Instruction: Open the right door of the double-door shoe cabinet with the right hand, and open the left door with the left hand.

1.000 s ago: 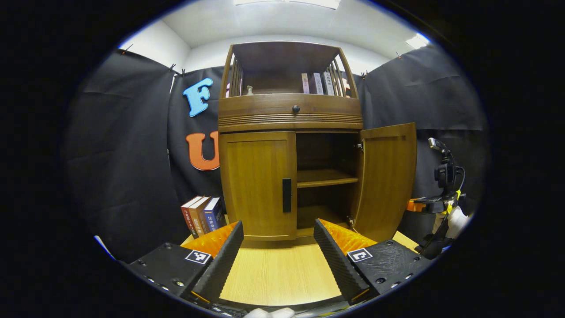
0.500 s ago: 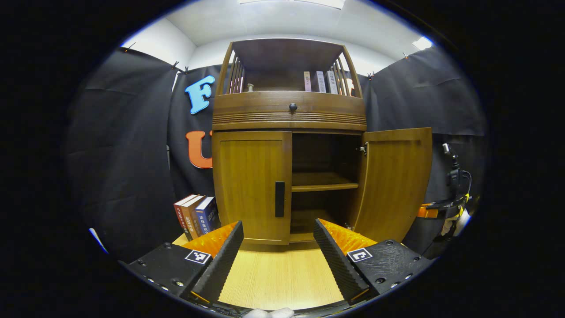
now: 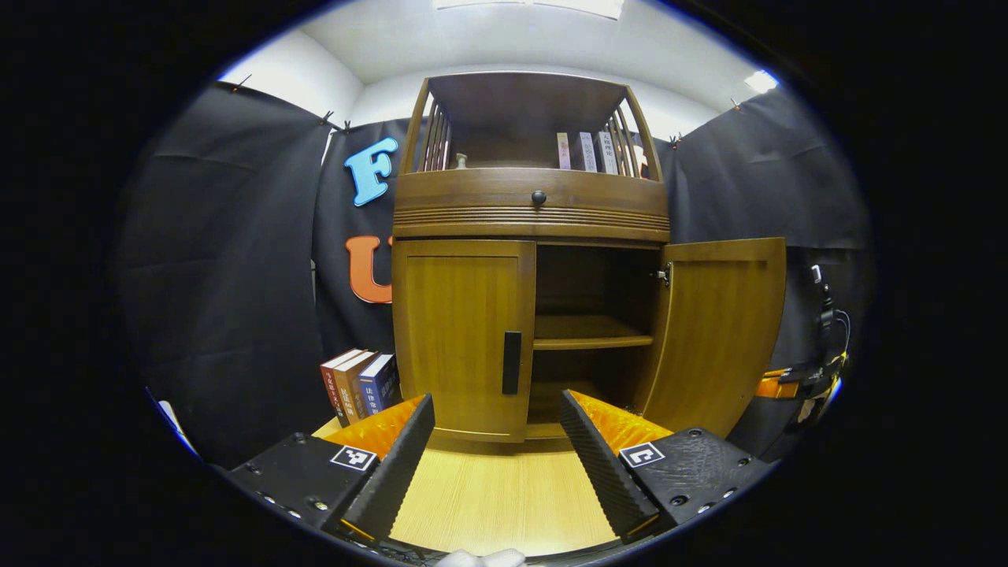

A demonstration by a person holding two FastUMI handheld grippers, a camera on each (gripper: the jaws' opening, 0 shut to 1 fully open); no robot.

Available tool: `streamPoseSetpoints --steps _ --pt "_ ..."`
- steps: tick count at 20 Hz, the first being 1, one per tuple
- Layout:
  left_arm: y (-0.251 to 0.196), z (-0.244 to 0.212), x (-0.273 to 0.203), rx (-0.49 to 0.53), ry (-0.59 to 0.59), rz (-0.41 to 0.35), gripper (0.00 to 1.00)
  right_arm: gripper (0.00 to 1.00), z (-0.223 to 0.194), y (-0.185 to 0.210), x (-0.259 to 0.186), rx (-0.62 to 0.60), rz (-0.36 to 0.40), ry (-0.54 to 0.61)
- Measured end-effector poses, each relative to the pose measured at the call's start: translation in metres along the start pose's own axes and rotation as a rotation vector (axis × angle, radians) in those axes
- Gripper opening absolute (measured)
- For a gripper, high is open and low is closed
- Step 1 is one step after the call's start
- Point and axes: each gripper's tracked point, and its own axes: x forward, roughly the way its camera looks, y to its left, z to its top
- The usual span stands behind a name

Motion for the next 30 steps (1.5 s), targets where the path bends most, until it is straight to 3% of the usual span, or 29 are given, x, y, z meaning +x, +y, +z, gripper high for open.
streamPoseSetpoints --steps 3,8,14,16,19,22,25,30 --pt "0.007 0.0 0.008 0.006 0.001 -0.016 0.96 0.12 0.004 -0.005 -0.031 0.018 -0.043 -0.01" --pt "0.017 -0.004 0.022 0.009 0.013 -0.055 0.96 0.6 0.021 0.02 -0.074 -0.012 -0.086 -0.036" --pt "0.039 -0.001 0.027 0.027 0.001 -0.065 0.96 0.84 0.049 0.095 -0.081 -0.033 -0.108 -0.09" --pt "0.05 -0.001 0.027 0.031 -0.002 -0.053 0.96 0.96 0.058 0.118 -0.069 -0.002 -0.136 -0.107" --pt "0.066 -0.001 0.025 0.029 -0.001 -0.026 0.96 0.94 0.065 0.147 -0.055 0.063 -0.179 -0.149" --pt "0.081 -0.002 0.023 0.036 -0.004 -0.006 0.96 0.96 0.062 0.154 -0.048 0.124 -0.3 -0.185" --pt "0.091 -0.011 0.024 0.046 0.005 0.013 0.96 1.0 0.053 0.185 -0.044 0.104 -0.268 -0.183" --pt "0.079 -0.012 0.054 0.046 -0.009 -0.016 0.97 1.0 0.057 0.187 -0.043 0.077 -0.267 -0.157"
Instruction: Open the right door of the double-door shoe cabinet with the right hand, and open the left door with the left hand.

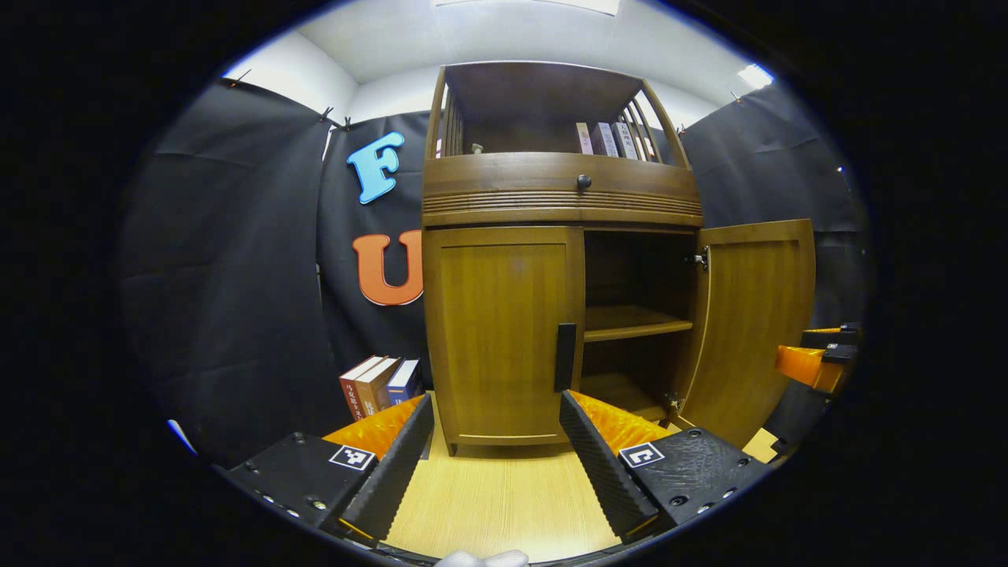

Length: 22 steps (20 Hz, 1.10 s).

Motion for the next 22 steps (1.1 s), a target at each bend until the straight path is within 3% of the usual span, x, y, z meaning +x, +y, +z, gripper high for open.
streamPoseSetpoints --steps 3,8,13,20,21,22 --pt "-0.018 0.003 0.039 0.0 -0.024 -0.038 1.0 1.0 0.006 -0.002 -0.002 0.007 -0.001 0.003" --pt "-0.052 -0.005 0.113 0.01 -0.04 -0.085 0.96 1.0 0.017 -0.016 -0.009 -0.023 -0.033 0.003" --pt "-0.075 -0.029 0.184 0.012 -0.004 -0.092 0.96 1.0 0.013 -0.02 -0.009 -0.051 -0.042 0.042" --pt "-0.084 -0.042 0.239 -0.004 0.013 -0.086 0.95 1.0 0.004 -0.017 -0.003 -0.102 -0.012 0.1" --pt "-0.084 -0.043 0.243 -0.002 0.018 -0.087 1.0 1.0 0.001 -0.016 -0.001 -0.103 -0.009 0.107" --pt "-0.086 -0.045 0.247 -0.007 0.019 -0.091 0.77 1.0 -0.001 -0.014 0.001 -0.101 -0.006 0.111"
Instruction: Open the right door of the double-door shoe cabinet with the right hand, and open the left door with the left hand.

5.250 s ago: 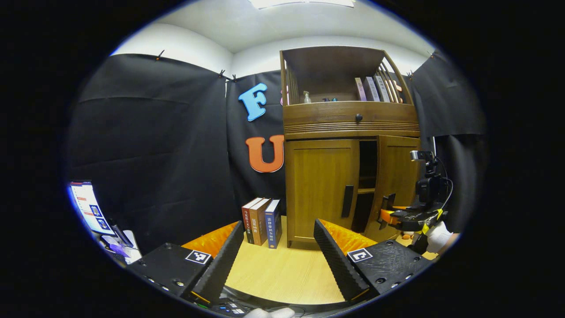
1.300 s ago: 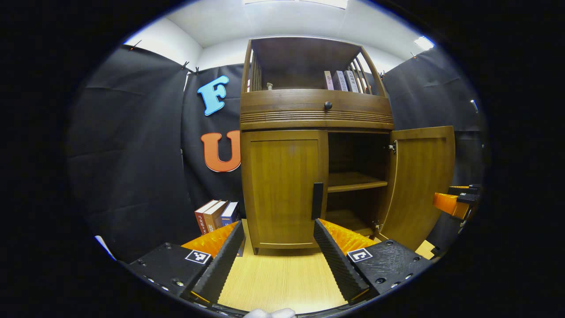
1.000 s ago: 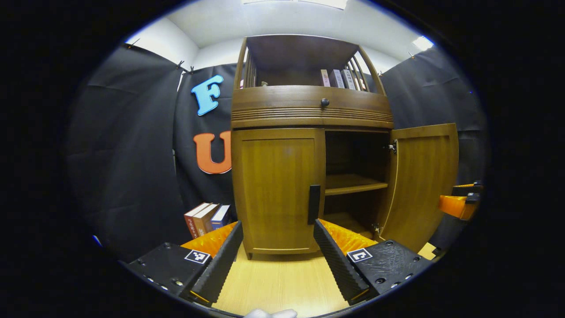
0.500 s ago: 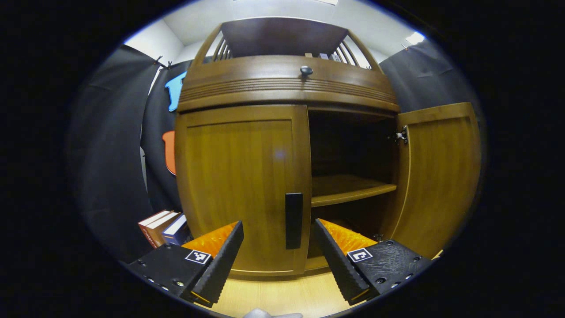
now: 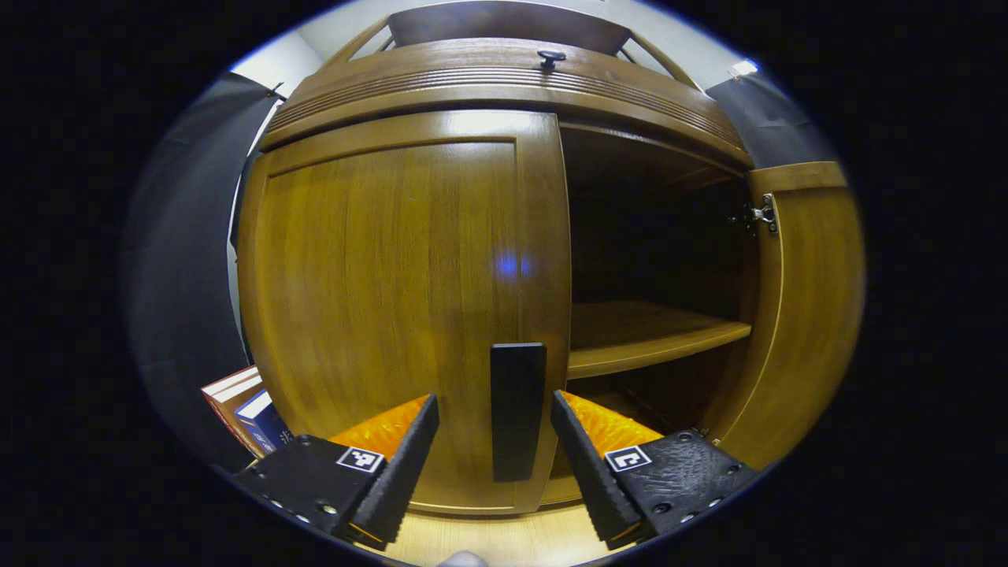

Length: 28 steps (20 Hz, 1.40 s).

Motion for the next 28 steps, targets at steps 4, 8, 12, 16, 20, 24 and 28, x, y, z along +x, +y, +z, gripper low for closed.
streamPoseSetpoints --steps 4,8,12,16,20,24,28 --pt "-0.008 -0.009 0.006 -0.013 0.024 -0.041 0.65 1.0 -0.003 0.0 0.003 -0.001 0.001 0.011" --pt "-0.01 -0.011 0.007 -0.005 0.023 -0.033 0.37 1.0 -0.007 -0.008 -0.002 0.014 -0.018 0.012" --pt "-0.01 -0.01 -0.001 -0.001 0.019 -0.041 0.3 1.0 -0.011 -0.014 -0.007 0.021 -0.03 0.013" --pt "-0.008 -0.011 -0.019 0.004 0.006 -0.063 0.3 1.0 -0.014 -0.014 -0.012 0.025 -0.021 0.013" --pt "-0.002 -0.015 -0.047 0.013 -0.011 -0.081 0.3 1.0 -0.019 -0.007 -0.016 0.015 0.001 0.017" --pt "0.005 -0.017 -0.069 0.001 -0.015 -0.083 0.3 1.0 -0.022 -0.002 -0.019 0.003 0.022 0.026" --pt "0.014 -0.019 -0.09 -0.018 -0.017 -0.064 0.3 1.0 -0.022 0.0 -0.019 0.001 0.036 0.026"
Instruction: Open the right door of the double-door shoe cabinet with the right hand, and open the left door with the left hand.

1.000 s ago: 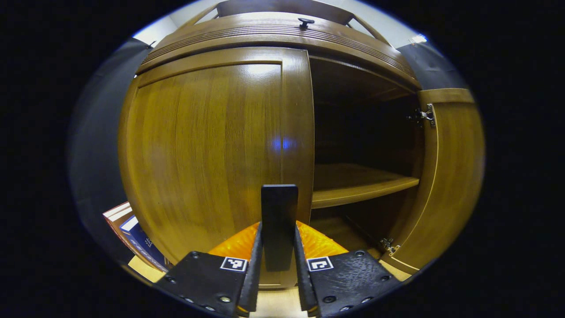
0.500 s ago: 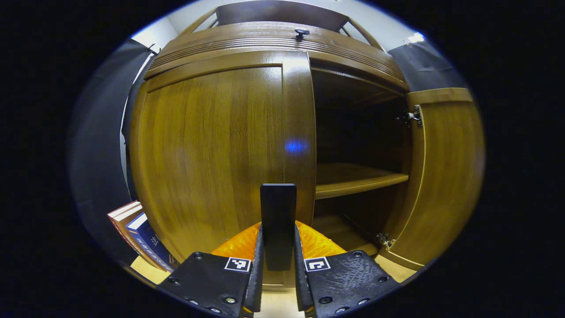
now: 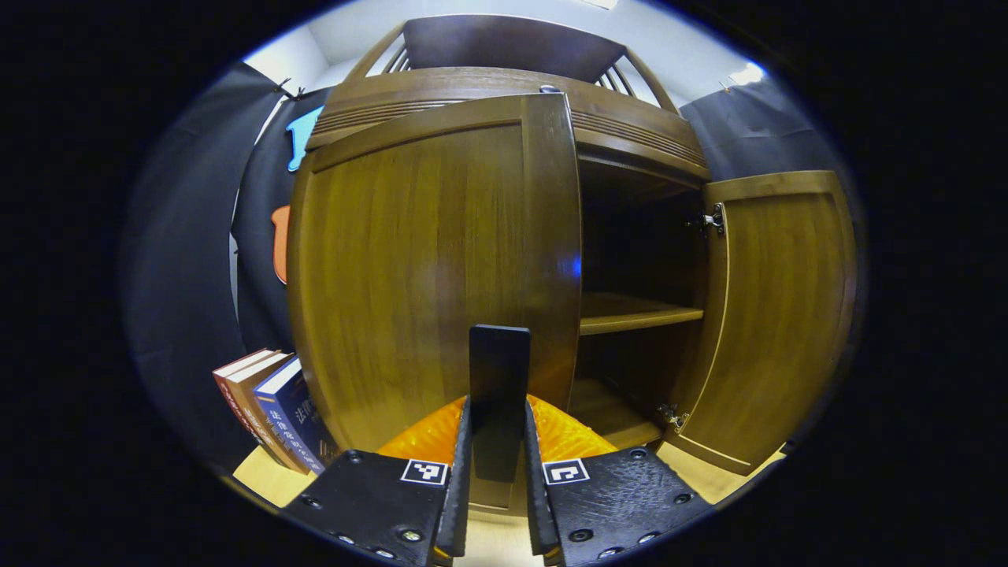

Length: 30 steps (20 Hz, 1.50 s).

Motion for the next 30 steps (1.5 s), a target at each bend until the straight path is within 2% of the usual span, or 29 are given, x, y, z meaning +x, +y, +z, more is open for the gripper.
streamPoseSetpoints --steps 20,21,22,23,25,30 --pt "0.074 -0.009 -0.096 0.012 0.024 0.138 0.29 1.0 -0.011 0.039 -0.023 -0.032 0.131 0.006" --pt "0.078 -0.009 -0.099 0.023 0.029 0.138 0.39 1.0 -0.012 0.043 -0.023 -0.029 0.14 0.008" --pt "0.081 -0.008 -0.102 0.041 0.034 0.134 0.3 1.0 -0.013 0.046 -0.024 -0.028 0.147 0.01" --pt "0.083 -0.01 -0.096 0.055 0.041 0.121 0.3 1.0 -0.014 0.049 -0.026 -0.028 0.152 0.012" --pt "0.084 -0.009 -0.107 0.079 0.043 0.118 0.13 1.0 -0.014 0.053 -0.027 -0.025 0.16 0.008" --pt "0.099 -0.01 -0.115 0.076 0.05 0.113 0.13 1.0 -0.019 0.066 -0.025 -0.013 0.19 0.02"
